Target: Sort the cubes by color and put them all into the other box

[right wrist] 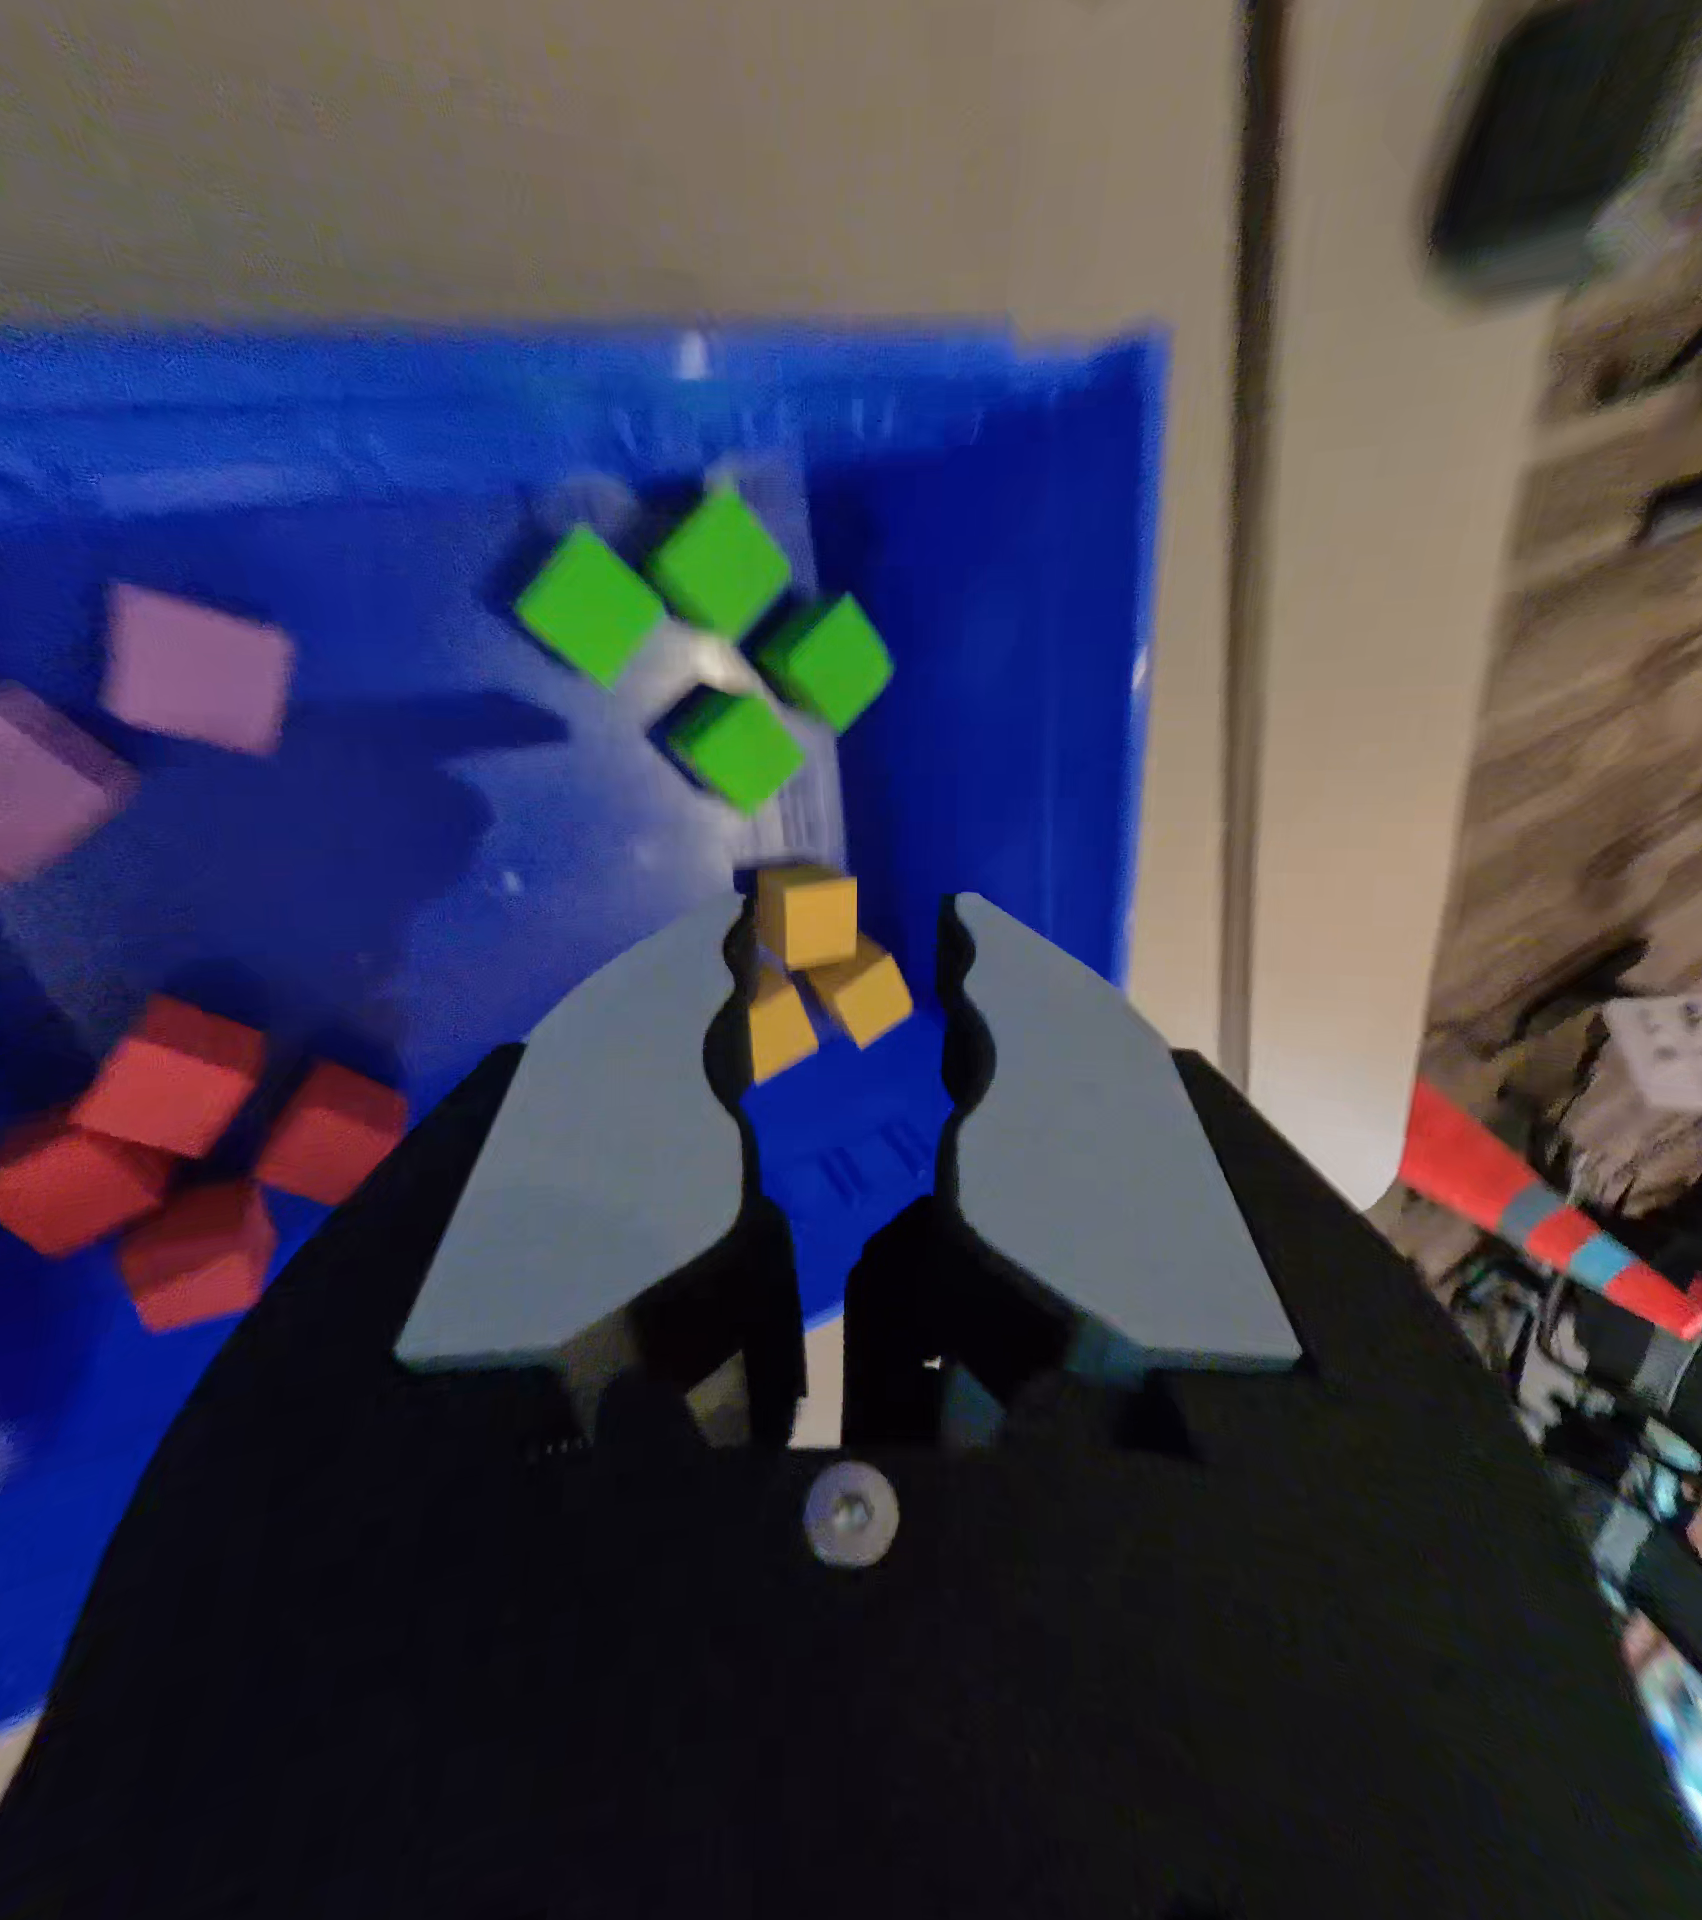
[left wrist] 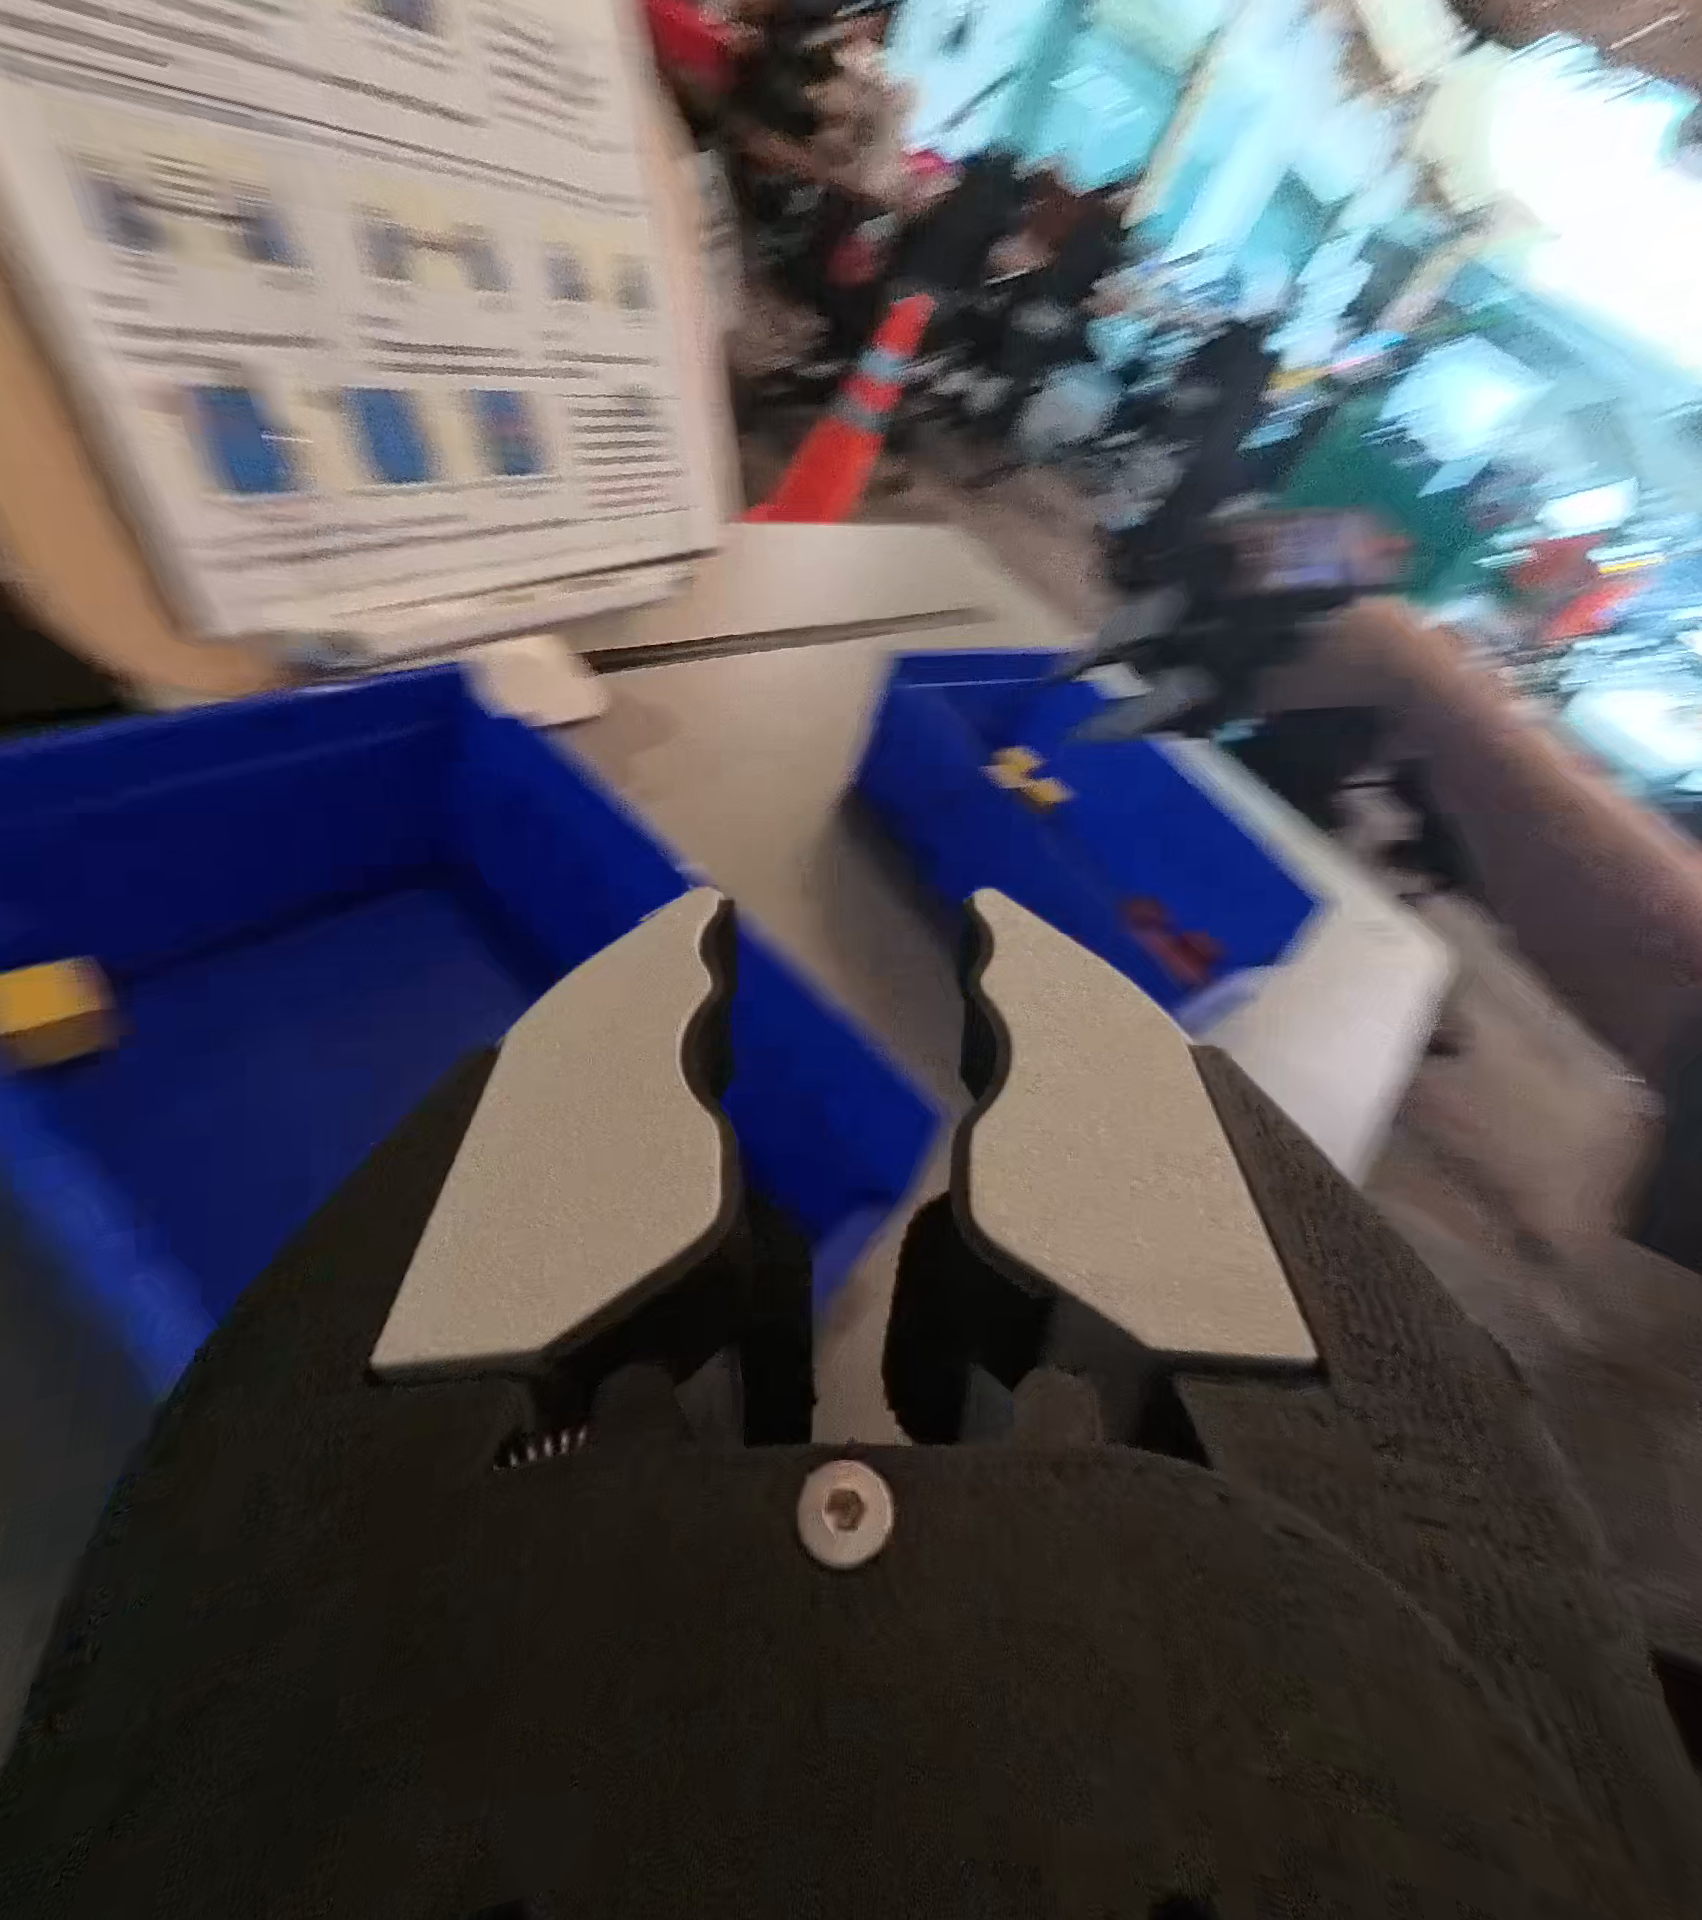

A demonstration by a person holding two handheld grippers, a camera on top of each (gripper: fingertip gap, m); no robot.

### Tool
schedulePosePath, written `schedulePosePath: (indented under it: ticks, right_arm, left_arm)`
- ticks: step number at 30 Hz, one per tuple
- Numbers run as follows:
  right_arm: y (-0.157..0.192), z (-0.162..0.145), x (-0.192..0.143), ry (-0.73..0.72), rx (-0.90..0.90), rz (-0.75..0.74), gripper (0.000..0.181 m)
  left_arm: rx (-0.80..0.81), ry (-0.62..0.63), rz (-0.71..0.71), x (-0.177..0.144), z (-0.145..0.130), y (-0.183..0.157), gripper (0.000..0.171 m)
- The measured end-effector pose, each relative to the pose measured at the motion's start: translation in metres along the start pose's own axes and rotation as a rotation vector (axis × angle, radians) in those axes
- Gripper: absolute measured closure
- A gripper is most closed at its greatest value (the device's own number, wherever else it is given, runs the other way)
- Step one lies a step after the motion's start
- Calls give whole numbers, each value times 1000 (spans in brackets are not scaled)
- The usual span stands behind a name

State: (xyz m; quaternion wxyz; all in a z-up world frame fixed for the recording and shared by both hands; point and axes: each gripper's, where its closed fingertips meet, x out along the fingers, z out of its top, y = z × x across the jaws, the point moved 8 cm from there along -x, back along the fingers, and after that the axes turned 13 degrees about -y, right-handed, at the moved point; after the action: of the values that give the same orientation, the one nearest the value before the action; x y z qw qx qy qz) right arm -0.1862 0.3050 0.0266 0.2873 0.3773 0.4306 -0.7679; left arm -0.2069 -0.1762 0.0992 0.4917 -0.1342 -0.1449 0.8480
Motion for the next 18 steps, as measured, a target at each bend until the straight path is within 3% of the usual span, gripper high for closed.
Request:
schedulePosePath:
  ticks: [4, 8, 15, 18]
  right_arm:
    - [27, 41, -40, -284, -21, -112, 152]
    - [51, 59, -40, -354, -67, -144, 153]
    - [69, 68, -26, -467, -84, -132, 153]
    - [69, 69, -21, -501, -84, -125, 154]
  left_arm:
    - [89, 285, 159, 35, 8, 32, 130]
    - [122, 572, 350, 86, -11, 73, 124]
    - [27, 655, 629, 130, -56, 135, 119]
    - [-30, 670, 685, 138, -65, 149, 119]
